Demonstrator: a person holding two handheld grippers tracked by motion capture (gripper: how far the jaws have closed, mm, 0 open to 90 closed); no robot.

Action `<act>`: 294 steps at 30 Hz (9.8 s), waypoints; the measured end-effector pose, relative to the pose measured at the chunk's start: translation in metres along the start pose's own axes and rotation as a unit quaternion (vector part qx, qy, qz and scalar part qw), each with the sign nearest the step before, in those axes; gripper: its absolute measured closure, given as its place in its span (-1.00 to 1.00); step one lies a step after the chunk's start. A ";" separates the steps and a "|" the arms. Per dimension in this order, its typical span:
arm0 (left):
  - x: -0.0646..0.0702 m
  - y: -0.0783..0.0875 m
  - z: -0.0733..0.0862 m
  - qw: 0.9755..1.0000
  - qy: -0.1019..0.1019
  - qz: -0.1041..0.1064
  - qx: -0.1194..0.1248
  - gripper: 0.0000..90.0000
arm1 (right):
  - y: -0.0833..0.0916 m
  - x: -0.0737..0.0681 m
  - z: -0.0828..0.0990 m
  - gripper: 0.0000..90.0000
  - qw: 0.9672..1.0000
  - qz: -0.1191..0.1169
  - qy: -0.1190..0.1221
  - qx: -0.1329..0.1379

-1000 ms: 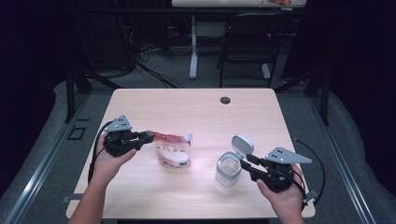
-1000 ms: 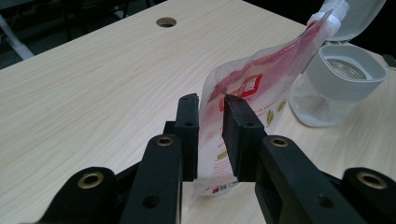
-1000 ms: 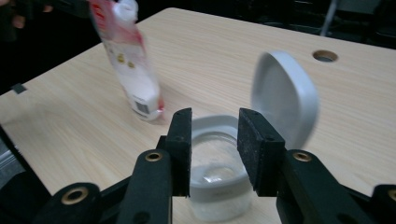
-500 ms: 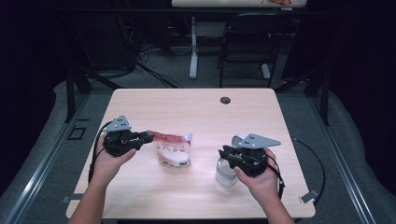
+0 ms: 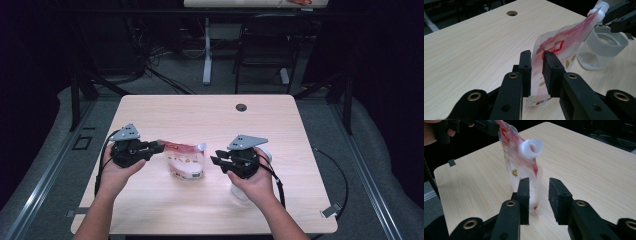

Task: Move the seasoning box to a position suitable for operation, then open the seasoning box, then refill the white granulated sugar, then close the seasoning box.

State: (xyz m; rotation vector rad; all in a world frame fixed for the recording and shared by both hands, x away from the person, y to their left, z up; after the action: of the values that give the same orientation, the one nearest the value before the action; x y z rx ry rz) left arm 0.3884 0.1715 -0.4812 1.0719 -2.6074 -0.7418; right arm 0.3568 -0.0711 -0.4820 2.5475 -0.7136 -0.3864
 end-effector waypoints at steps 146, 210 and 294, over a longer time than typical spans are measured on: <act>-0.007 0.031 -0.004 1.000 0.020 0.009 0.001 0.55 | -0.071 -0.041 -0.071 0.73 0.971 -0.060 0.130 -0.190; 0.029 -0.001 0.006 0.995 -0.017 0.101 -0.018 0.30 | -0.011 -0.039 -0.088 1.00 0.979 -0.074 0.147 -0.118; 0.080 -0.052 0.037 0.971 -0.095 0.217 -0.041 0.25 | 0.010 -0.057 -0.104 1.00 0.974 -0.104 0.177 -0.092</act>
State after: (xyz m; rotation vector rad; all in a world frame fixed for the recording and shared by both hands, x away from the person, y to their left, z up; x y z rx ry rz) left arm 0.3485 0.0976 -0.5384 0.3935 -2.7929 -0.8658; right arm 0.3454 -0.0108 -0.3802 2.4282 -0.2660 -0.0549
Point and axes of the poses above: each handheld gripper's, and its own axes: y roughly backward along the jaws, z roughly out of its underside, x roughly to its right, the point moved 7 cm from there along -y, roughly forward along the jaws, and after that the axes turned 8 degrees about -z, right-handed, at the moved point
